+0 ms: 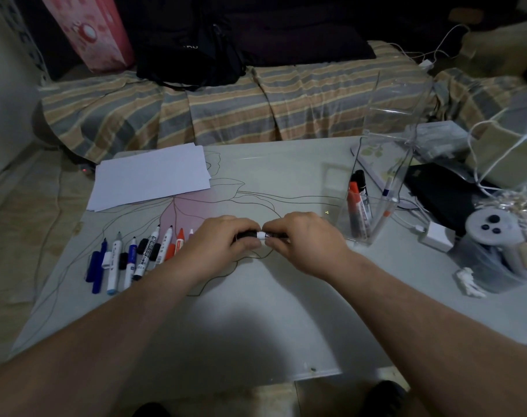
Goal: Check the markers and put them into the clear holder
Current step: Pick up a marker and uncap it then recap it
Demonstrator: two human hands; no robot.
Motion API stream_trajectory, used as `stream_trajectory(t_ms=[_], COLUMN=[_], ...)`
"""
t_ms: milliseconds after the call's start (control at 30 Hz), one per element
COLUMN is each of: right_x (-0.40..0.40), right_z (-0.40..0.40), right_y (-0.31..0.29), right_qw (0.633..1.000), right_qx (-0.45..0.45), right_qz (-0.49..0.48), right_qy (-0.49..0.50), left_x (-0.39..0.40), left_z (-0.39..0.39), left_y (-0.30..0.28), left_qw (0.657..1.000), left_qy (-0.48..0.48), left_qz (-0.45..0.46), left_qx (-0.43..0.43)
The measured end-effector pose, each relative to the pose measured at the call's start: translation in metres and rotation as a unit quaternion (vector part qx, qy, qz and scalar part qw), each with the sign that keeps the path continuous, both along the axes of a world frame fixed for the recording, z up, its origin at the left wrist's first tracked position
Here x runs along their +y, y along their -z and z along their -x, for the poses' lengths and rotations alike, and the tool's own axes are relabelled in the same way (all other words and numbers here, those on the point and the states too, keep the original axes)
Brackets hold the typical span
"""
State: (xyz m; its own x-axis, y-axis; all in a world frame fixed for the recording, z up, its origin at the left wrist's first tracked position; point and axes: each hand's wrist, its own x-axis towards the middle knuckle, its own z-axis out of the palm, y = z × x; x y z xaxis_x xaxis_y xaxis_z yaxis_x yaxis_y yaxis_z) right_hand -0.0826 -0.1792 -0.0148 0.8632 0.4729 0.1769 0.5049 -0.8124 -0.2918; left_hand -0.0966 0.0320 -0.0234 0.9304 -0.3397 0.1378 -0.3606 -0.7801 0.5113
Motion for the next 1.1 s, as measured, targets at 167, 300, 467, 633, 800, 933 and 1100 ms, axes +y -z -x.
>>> stream_trajectory(t_ms=[167, 300, 467, 633, 800, 933, 1100], right_x=[-0.001, -0.004, -0.004, -0.016, -0.033, -0.059, -0.109], right_z=[0.001, 0.002, 0.01, 0.008, 0.007, -0.001, -0.016], right_y=[-0.001, -0.004, -0.005, -0.016, -0.042, -0.074, -0.094], right_qw=[0.999, 0.999, 0.998, 0.999, 0.987, 0.984, 0.905], right_qx=[-0.018, -0.042, -0.055, 0.011, 0.145, 0.09, -0.114], right_qz=[-0.033, -0.011, -0.02, 0.002, 0.057, -0.147, -0.337], right_qy=[-0.003, -0.01, -0.018, -0.039, -0.046, 0.043, 0.235], left_x=[-0.01, -0.015, -0.02, -0.025, -0.051, -0.07, -0.082], left_z=[-0.001, 0.001, 0.007, 0.012, 0.019, 0.014, 0.018], left_y=[-0.003, -0.008, -0.016, -0.014, -0.013, -0.028, -0.024], left_qw=[0.998, 0.997, 0.998, 0.996, 0.996, 0.966, 0.987], left_qy=[-0.008, 0.007, 0.001, 0.031, 0.006, -0.036, 0.006], left_qz=[-0.005, -0.031, -0.049, -0.068, 0.079, 0.251, 0.152], left_qx=[0.055, 0.069, 0.047, 0.051, 0.044, 0.039, 0.058])
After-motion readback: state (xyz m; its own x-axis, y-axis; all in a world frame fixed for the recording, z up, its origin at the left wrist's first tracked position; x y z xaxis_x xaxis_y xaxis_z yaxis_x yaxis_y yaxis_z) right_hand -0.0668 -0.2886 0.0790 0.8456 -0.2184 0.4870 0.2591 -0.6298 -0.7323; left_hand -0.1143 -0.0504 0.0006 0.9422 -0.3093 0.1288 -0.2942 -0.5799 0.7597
